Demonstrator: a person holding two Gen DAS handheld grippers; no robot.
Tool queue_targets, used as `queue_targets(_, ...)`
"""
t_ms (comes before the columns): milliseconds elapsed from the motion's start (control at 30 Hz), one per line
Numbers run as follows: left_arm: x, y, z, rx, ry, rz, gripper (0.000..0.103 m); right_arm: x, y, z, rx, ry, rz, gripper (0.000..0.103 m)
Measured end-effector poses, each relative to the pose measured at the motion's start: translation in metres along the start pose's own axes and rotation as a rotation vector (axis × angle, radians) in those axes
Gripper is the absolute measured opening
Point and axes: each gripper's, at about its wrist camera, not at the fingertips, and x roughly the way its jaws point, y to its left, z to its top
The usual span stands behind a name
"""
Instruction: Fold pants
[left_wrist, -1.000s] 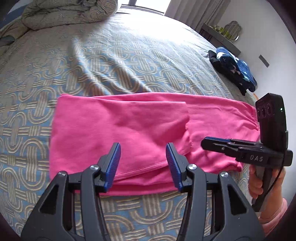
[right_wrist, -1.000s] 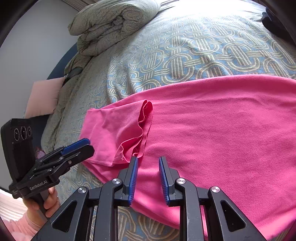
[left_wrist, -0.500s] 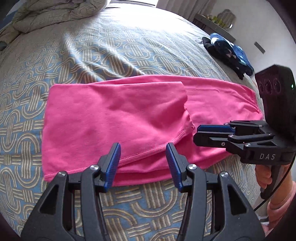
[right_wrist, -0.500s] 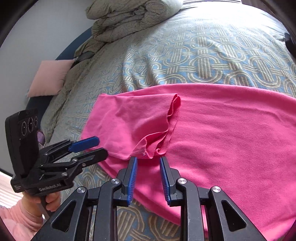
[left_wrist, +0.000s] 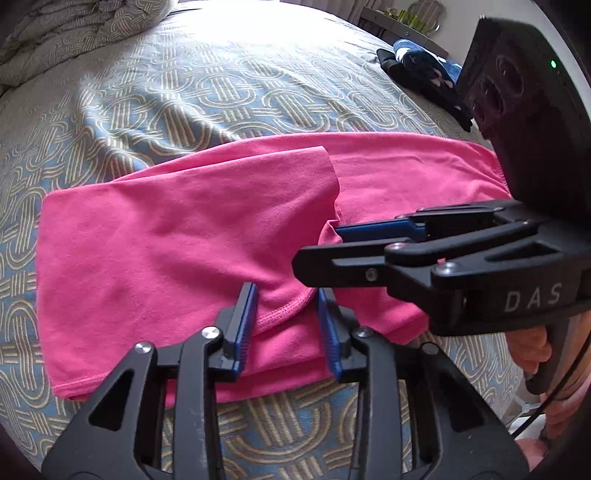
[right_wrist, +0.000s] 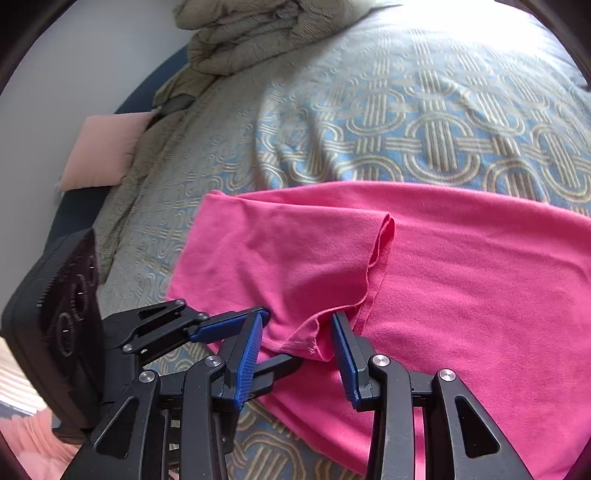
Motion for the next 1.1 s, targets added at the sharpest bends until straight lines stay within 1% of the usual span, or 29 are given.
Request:
queue_targets(33,-0.001,0.003,0.0,-0.016,0.0,-0.015,0.031,0.004,-0.002,0.001,0.019,0.007,0.015,0.039)
queue_targets(100,-0.001,0.01,-0.002,-0.052,-0.002,-0.046,0.031,0.008,-0.002,0.004,0.049,0.006,0.076,0.039)
queue_targets(133,-0.001,0.011,-0.003,-0.069,-0.003,-0.057,0.031,0.008,0.0,0.006,0.055,-0.008,0.123,0.04)
queue_targets(200,-0.002,0.014,-0.004,-0.093,-0.006,-0.072,0.031,0.003,0.008,0.01,0.049,-0.047,0.246,0.04)
queue_targets(233,-0.002,0.015,-0.004,-0.1,-0.006,-0.078,0.031,-0.001,0.011,0.012,0.045,-0.064,0.291,0.04)
queue_targets(267,-0.001,0.016,-0.004,-0.107,-0.006,-0.083,0.031,-0.005,0.014,0.013,0.036,-0.081,0.311,0.04)
queue_targets(300,-0.001,0.017,-0.005,-0.114,-0.005,-0.089,0.031,-0.009,0.016,0.014,0.024,-0.095,0.307,0.04)
queue_targets(333,-0.001,0.019,-0.005,-0.125,-0.003,-0.096,0.031,-0.012,0.017,0.015,0.014,-0.104,0.281,0.04)
queue_targets(367,-0.001,0.022,-0.005,-0.138,-0.002,-0.102,0.029,-0.014,0.015,0.015,0.011,-0.106,0.242,0.04)
queue_targets(400,-0.001,0.024,-0.004,-0.151,-0.002,-0.107,0.024,-0.016,0.011,0.015,0.013,-0.107,0.207,0.04)
queue_targets(467,0.0,0.03,-0.004,-0.181,0.002,-0.12,0.018,-0.017,0.0,0.011,0.024,-0.099,0.162,0.04)
queue_targets(567,0.0,0.046,-0.005,-0.266,0.012,-0.178,0.017,-0.015,-0.017,0.001,0.033,-0.066,0.135,0.04)
queue_targets(600,-0.001,0.051,-0.004,-0.292,0.012,-0.191,0.016,-0.016,-0.022,-0.004,0.018,-0.052,0.13,0.04)
queue_targets(700,-0.002,0.063,-0.005,-0.346,0.007,-0.21,0.016,-0.013,-0.016,-0.012,-0.069,-0.021,0.1,0.04)
queue_targets(767,-0.006,0.067,-0.005,-0.354,-0.001,-0.202,0.016,-0.011,-0.011,-0.014,-0.116,-0.016,0.083,0.04)
queue_targets(833,-0.008,0.069,-0.004,-0.354,-0.008,-0.189,0.016,-0.009,-0.008,-0.011,-0.137,-0.019,0.088,0.04)
queue_targets(900,-0.009,0.071,-0.004,-0.359,-0.013,-0.192,0.016,-0.005,-0.009,-0.005,-0.137,-0.018,0.067,0.04)
queue_targets(967,-0.01,0.07,-0.003,-0.357,-0.016,-0.194,0.016,0.001,-0.012,0.001,-0.121,-0.01,0.026,0.04)
queue_targets(1100,-0.009,0.061,-0.003,-0.303,-0.003,-0.199,0.016,0.007,-0.014,0.005,-0.106,-0.014,0.035,0.04)
